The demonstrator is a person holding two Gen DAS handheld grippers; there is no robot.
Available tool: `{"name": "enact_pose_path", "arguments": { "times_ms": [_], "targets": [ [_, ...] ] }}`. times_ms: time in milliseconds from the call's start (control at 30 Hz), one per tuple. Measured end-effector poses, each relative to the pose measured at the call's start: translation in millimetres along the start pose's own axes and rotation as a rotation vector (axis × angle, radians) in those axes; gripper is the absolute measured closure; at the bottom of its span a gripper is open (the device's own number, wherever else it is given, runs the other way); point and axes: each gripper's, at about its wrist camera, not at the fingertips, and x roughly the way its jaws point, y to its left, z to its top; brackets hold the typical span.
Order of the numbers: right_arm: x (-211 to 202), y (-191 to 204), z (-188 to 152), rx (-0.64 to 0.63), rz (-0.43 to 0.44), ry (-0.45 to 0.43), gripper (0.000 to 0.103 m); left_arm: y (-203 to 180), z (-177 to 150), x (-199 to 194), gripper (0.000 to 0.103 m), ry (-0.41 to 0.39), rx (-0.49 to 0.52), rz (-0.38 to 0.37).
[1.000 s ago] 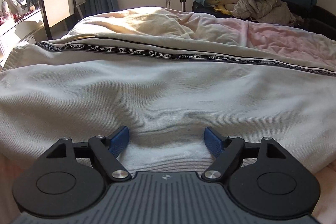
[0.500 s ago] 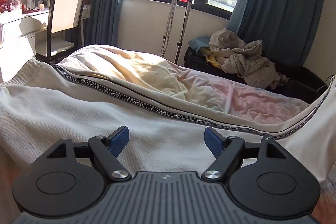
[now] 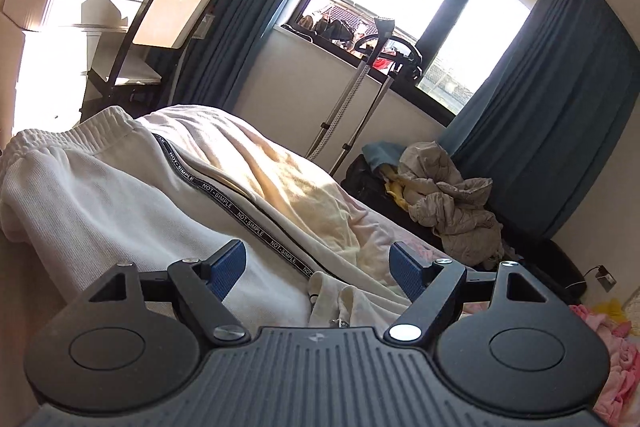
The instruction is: Fold clothes
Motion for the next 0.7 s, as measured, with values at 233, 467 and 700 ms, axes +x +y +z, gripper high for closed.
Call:
{"name": "enact_pose_path", "arguments": {
  "times_ms": [233,467,700],
  "targets": [
    [-0.9,-10.0,0.0,0.105,0.121,0.07,0.077,-13.7,-21.1,21.6,0.021,0.083,0.101,-0.004],
    [-33.2,-30.5,6.4,0.084,0.26,0.171,0.056,-22.7,-37.7,31.6,0.021,0.142,0.157,-0.009],
    [-78.6,-84.9,12.4,0.205,0.316,0.231,0.049,-38.5,-53.4,30.2,0.021,0.153,0.229,-0.037]
  ]
}}
